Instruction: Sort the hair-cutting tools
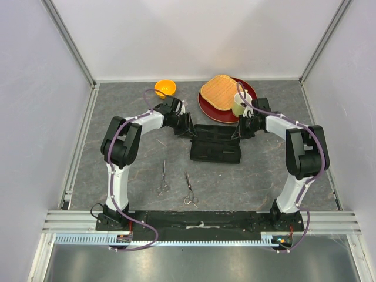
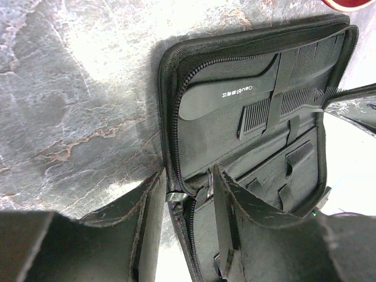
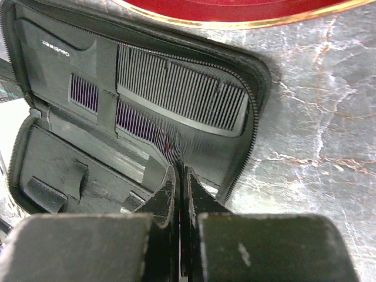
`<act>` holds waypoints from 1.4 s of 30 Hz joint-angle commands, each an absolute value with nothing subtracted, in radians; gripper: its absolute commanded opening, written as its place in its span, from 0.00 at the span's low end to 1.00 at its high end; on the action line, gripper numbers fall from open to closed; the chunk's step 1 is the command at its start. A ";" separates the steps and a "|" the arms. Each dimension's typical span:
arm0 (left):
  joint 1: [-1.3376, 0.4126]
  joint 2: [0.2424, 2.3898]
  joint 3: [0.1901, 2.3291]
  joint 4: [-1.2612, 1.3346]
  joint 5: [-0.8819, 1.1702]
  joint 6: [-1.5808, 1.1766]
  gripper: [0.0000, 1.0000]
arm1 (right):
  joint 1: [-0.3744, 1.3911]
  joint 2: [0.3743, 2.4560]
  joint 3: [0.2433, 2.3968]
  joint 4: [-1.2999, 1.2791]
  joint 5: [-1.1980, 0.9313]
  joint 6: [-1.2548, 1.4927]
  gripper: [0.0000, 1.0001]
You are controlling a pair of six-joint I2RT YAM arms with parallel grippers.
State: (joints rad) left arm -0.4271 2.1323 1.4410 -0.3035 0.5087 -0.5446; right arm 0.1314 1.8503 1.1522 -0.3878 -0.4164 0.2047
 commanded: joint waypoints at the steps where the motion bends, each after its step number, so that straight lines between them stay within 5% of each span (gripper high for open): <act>1: -0.431 2.158 1.460 -0.299 0.506 -0.505 0.46 | 0.155 1.921 1.106 -0.348 -0.328 0.207 0.02; 10: -0.431 2.160 1.459 -0.295 0.508 -0.508 0.46 | 0.179 1.957 1.091 -0.285 -0.373 0.238 0.05; 17: -0.431 2.157 1.459 -0.296 0.503 -0.505 0.46 | 0.176 1.925 1.057 -0.284 -0.315 0.262 0.49; 20: -0.431 2.157 1.456 -0.298 0.497 -0.505 0.46 | 0.172 1.904 1.026 -0.275 -0.308 0.275 0.56; 31: -0.431 2.157 1.450 -0.308 0.469 -0.505 0.46 | 0.114 1.829 0.925 -0.209 -0.259 0.325 0.62; 37: -0.431 2.157 1.450 -0.314 0.460 -0.508 0.46 | 0.092 1.783 0.904 -0.204 -0.271 0.331 0.74; 39: -0.431 2.157 1.450 -0.318 0.459 -0.509 0.46 | 0.091 1.778 0.907 -0.201 -0.282 0.331 0.72; 42: -0.431 2.158 1.450 -0.316 0.462 -0.511 0.46 | 0.089 1.792 0.917 -0.193 -0.307 0.336 0.56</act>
State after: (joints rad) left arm -0.4271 2.1334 1.4429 -0.3042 0.5079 -0.5446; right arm 0.1116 1.7535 0.9489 -0.0998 -0.4168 0.3626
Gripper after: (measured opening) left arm 0.459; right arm 0.640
